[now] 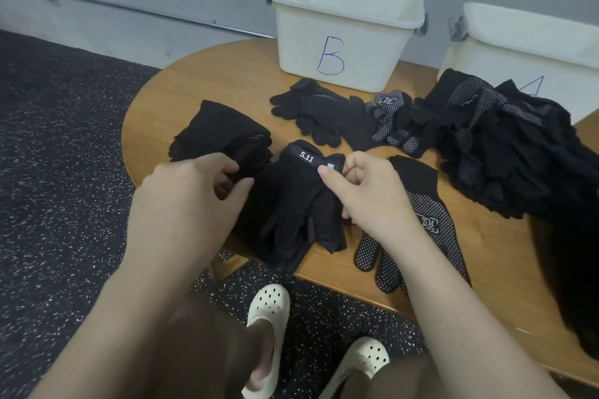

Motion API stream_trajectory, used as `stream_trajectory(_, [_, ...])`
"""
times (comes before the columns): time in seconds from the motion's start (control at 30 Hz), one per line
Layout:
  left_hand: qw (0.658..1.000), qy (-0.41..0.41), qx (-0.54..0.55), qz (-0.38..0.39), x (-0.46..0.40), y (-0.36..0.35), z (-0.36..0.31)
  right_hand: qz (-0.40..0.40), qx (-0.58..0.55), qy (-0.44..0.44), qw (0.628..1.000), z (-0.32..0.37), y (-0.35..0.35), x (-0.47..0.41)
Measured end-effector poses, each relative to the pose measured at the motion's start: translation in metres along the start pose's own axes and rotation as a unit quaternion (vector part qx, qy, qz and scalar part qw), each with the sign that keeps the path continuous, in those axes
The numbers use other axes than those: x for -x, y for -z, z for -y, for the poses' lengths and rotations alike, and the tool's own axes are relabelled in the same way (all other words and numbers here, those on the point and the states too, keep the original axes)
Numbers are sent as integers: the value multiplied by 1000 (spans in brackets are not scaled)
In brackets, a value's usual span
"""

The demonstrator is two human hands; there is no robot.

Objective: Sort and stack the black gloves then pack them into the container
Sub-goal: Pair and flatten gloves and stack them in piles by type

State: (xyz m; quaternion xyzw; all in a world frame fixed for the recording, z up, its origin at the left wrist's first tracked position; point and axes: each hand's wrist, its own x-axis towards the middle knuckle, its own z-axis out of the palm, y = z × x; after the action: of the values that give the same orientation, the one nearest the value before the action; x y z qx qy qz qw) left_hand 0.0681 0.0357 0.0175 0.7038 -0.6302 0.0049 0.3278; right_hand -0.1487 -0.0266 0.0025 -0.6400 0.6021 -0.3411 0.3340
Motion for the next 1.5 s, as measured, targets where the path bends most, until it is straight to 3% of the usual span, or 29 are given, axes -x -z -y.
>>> stream_trajectory(0.07, [998,-59,17,-18,-1,-2,-1,-3,-2,-8,1000,-1,0,1])
stream_trajectory(0.2, [986,-147,74,17,1,-23,-2,-5,24,-8,1000,2,0,4])
stream_trajectory(0.53, [964,-141,164,153,3,-51,4,101,-25,-66,992,20,14,33])
stream_trajectory(0.7, [957,-149,142,206,2,-50,2,122,-80,-83,986,16,17,35])
stream_trajectory(0.93, [955,-155,122,222,0,-51,2,138,-31,-98,985,5,23,33])
stream_trajectory(1.17, [951,-202,60,227,-1,-49,1,40,-19,-94,995,0,18,21])
stream_trajectory(1.5, [944,-220,19,243,-2,-52,4,78,-53,-121,988,4,6,-4])
